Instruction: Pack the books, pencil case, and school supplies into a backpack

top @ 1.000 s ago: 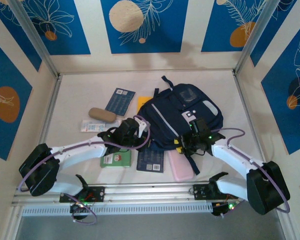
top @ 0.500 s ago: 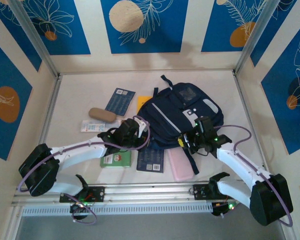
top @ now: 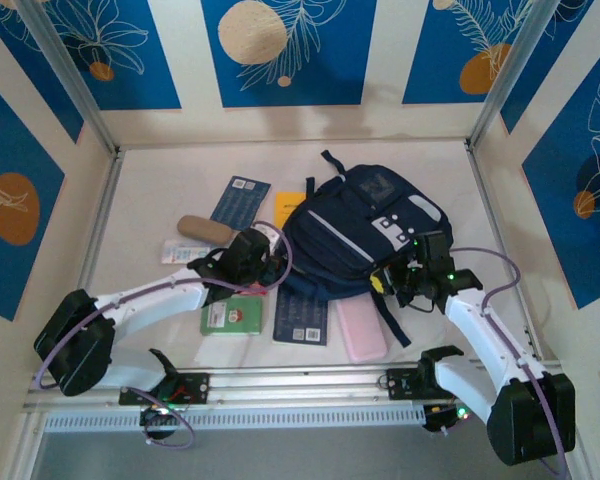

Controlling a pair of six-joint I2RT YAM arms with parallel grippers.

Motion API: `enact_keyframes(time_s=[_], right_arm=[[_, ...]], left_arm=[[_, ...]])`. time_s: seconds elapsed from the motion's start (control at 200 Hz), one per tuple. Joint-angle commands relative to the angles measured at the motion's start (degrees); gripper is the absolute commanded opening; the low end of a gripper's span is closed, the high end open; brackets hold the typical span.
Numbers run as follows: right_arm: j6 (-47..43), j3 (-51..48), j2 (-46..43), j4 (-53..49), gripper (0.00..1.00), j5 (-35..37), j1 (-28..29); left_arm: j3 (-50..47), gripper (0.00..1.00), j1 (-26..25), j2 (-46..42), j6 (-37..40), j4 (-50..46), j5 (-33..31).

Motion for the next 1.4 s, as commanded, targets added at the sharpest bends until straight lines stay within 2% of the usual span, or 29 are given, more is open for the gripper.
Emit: enact_keyframes(time_s=[0.0, 0.195, 0.305, 0.365, 0.405, 0.465, 0.57, 0.7, 0.79, 0.925, 1.105, 1.39], right_arm=[[-7.5, 4.3, -0.3, -5.9, 0.0, 0.5, -0.7], [-15.1, 8.1, 1.6, -14.1, 0.0, 3.5, -0.8], [-21.9, 11.9, 4.2, -18.5, 0.33, 5.2, -0.4], [-25.9, 14.5, 5.4, -19.9, 0.44, 6.5, 0.5], [-27.9, 16.1, 6.0, -20.6, 0.48, 7.7, 1.5], [-31.2, 17.8, 6.6, -19.9, 0.49, 7.0, 2.5], [-35.9, 20.5, 7.2, -16.3, 0.45, 5.4, 5.8], [-44.6, 19.5, 9.1, -4.2, 0.43, 7.8, 15.9], [-55.9, 22.5, 14.9, -2.5, 0.48, 12.1, 23.2], [-66.0, 27.8, 25.7, -3.1, 0.5, 15.8, 28.6], [-65.9, 27.1, 30.1, 5.6, 0.52, 15.3, 29.8], [-66.0, 30.6, 38.7, 5.4, 0.53, 15.2, 31.5]], left_arm=[[2.1, 0.0, 3.3, 1.6, 1.5, -2.5, -4.8], [4.4, 0.0, 6.3, 6.0, 2.0, -1.2, -1.6], [4.3, 0.0, 6.6, 6.8, 1.6, 1.7, 5.3], [3.6, 0.0, 6.6, 6.5, 0.7, 3.8, 9.7], [2.9, 0.0, 6.6, 6.0, -0.1, 5.1, 11.7], [1.9, 0.0, 6.6, 4.8, -1.3, 6.8, 13.7], [0.9, 0.0, 6.5, 2.8, -2.3, 7.8, 15.7], [0.3, 0.0, 6.5, 1.3, -2.7, 7.6, 16.9], [0.0, 0.0, 6.4, 0.7, -3.0, 7.3, 17.6], [-0.6, 0.0, 6.3, -0.1, -3.8, 7.3, 18.1], [-1.9, 0.0, 6.1, -1.1, -4.8, 7.4, 18.1], [-2.7, 0.0, 5.9, -1.4, -5.7, 8.4, 17.9]])
